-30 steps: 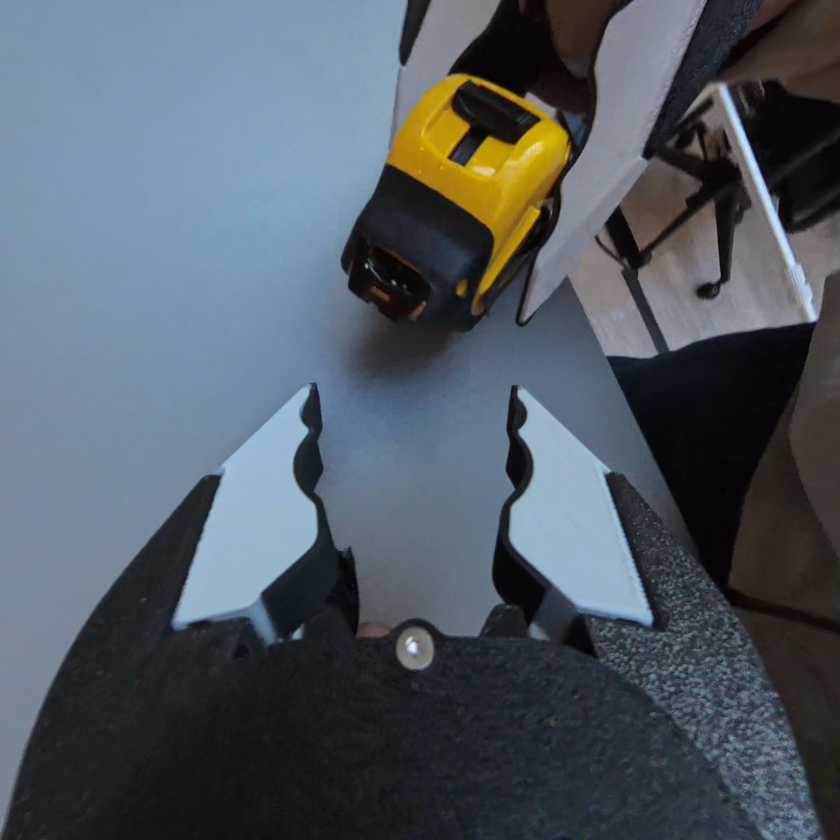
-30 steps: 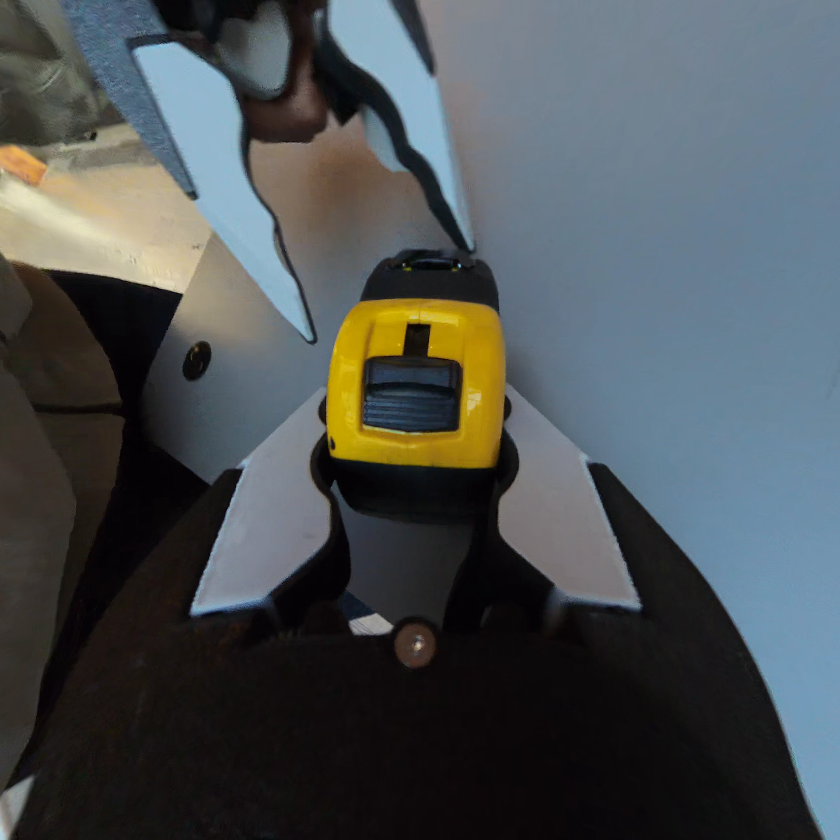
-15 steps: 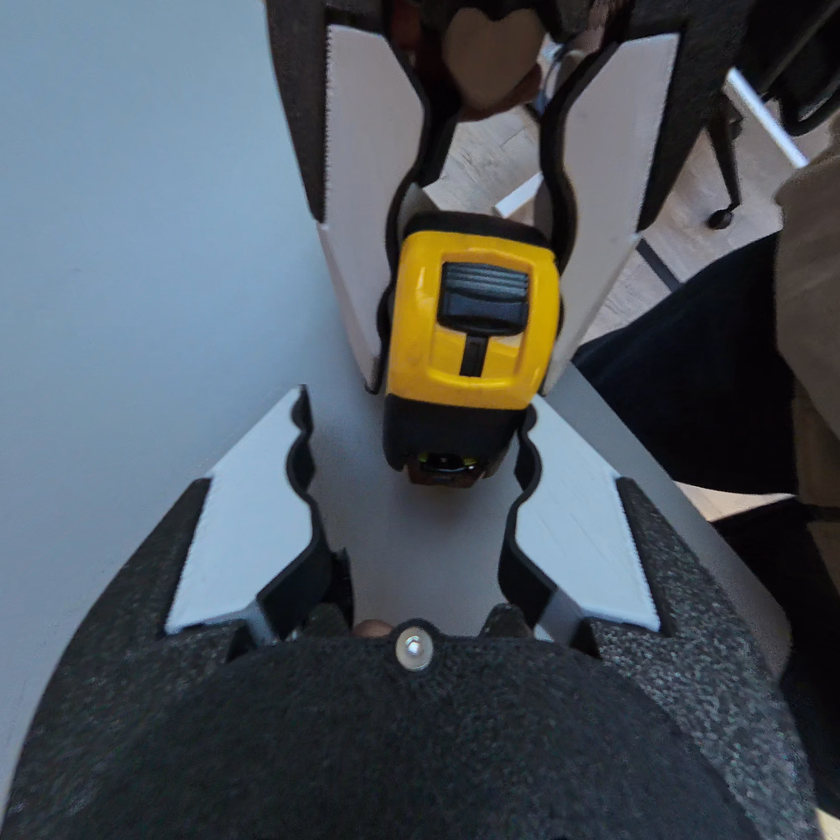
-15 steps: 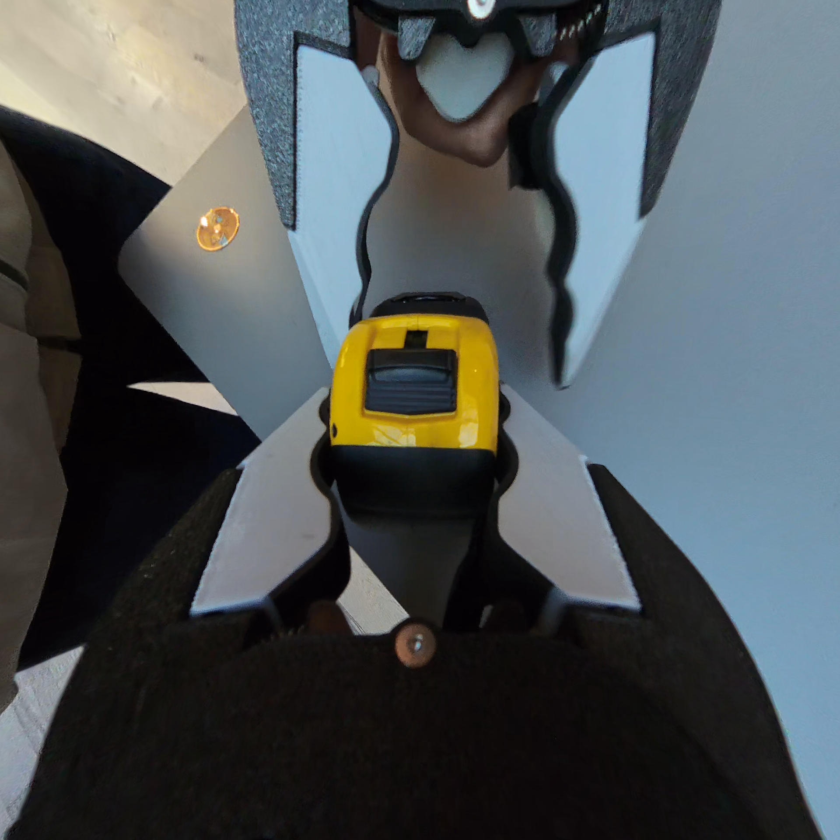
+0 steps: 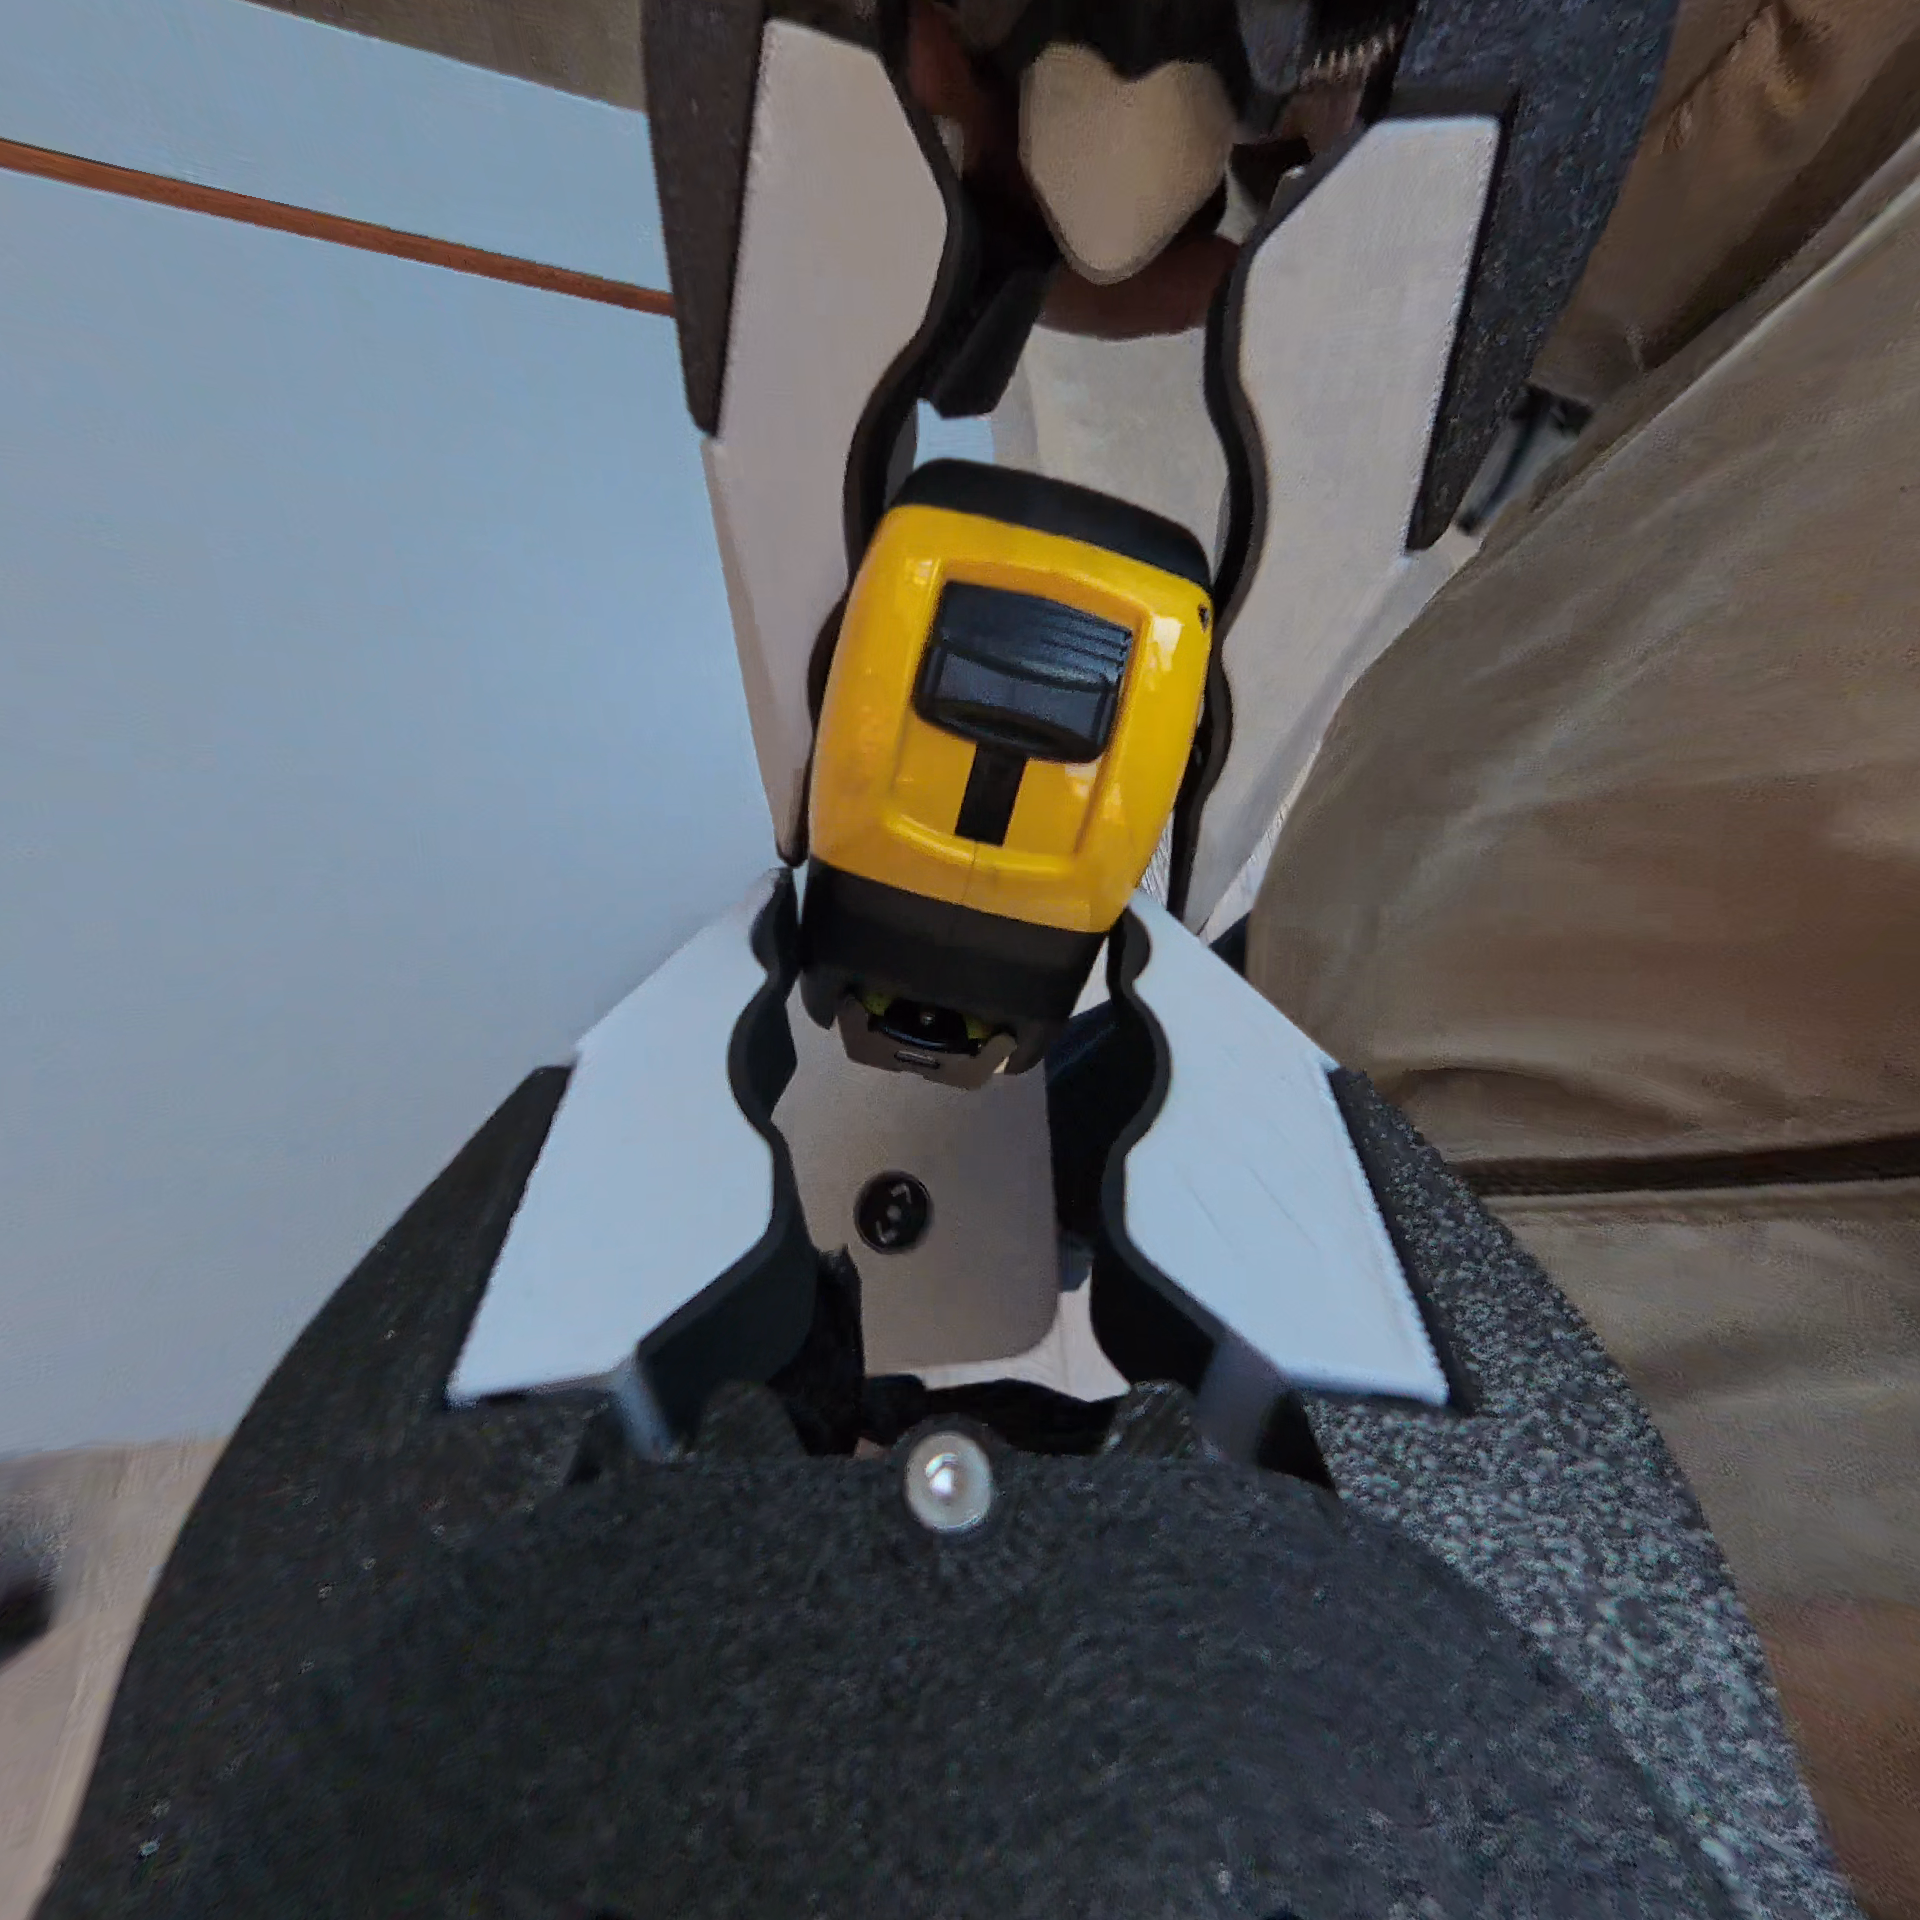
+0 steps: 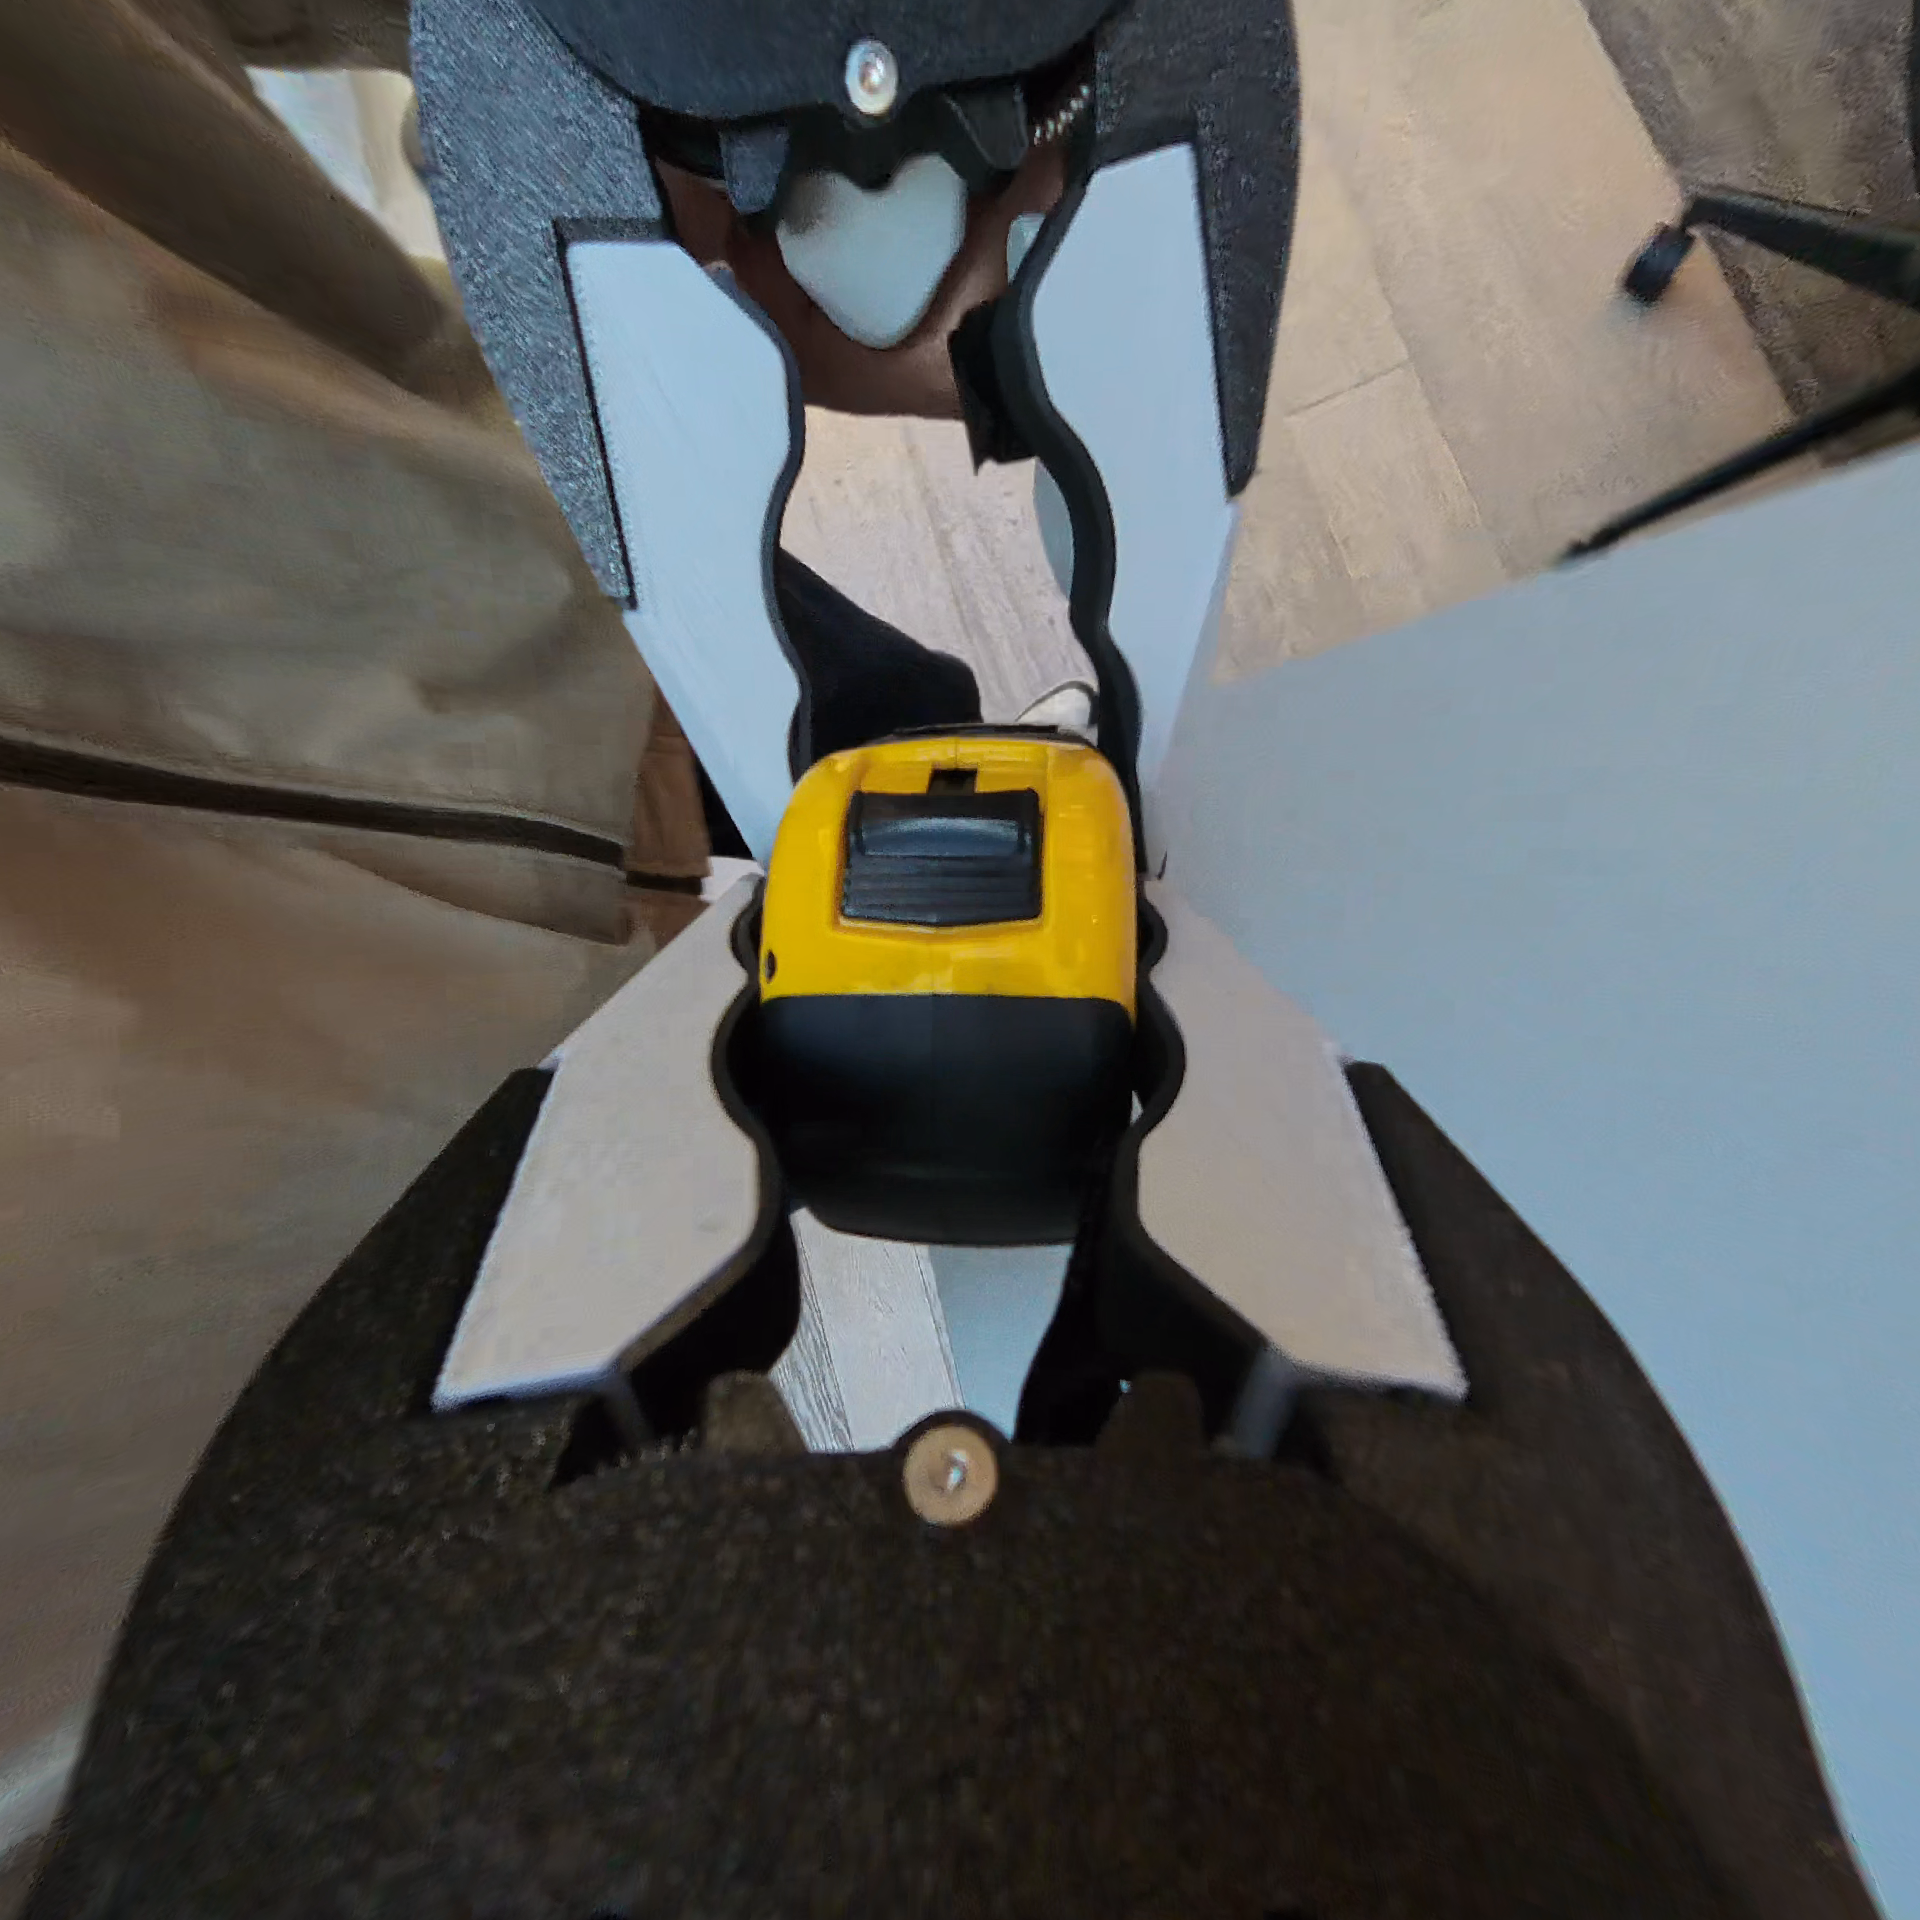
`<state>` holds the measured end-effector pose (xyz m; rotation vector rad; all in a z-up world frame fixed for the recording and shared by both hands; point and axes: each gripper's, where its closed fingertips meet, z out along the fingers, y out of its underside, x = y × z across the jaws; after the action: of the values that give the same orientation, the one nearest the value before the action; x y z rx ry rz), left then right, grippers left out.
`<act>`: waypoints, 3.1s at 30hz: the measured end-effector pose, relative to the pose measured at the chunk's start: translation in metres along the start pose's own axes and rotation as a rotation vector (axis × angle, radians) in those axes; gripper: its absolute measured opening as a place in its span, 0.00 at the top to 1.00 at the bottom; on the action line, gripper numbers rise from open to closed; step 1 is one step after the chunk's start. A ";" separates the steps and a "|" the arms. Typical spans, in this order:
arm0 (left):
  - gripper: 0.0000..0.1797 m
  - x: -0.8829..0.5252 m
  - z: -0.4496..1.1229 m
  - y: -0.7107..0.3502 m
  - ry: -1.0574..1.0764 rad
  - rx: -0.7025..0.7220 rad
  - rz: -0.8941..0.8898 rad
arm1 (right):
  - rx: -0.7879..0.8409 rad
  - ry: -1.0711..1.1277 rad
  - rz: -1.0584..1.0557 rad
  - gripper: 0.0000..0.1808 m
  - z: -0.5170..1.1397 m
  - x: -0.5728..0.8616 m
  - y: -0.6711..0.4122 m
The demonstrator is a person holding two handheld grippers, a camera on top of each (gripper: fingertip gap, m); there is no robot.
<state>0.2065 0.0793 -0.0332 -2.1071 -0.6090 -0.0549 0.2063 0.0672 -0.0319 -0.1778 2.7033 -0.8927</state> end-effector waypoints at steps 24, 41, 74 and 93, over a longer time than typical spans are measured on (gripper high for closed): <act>0.67 0.106 -0.504 0.241 -0.842 0.256 -0.691 | -0.358 -0.539 -0.599 0.63 0.247 -0.216 -0.442; 0.72 -0.041 -0.648 0.382 -0.507 0.537 -0.961 | -0.320 -0.900 -0.218 0.63 0.416 -0.116 -0.588; 0.72 -0.386 -1.309 0.562 -1.054 0.580 -0.605 | -0.210 -0.711 -0.801 0.63 0.690 0.103 -1.276; 0.72 -0.456 -1.750 0.868 -1.431 0.611 -0.869 | -0.276 -1.051 -1.095 0.63 1.029 0.061 -1.699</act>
<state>0.5188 -1.8883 0.1986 -0.8690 -1.9932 1.0679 0.5101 -1.8851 0.1826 -1.7135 1.5577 -0.3741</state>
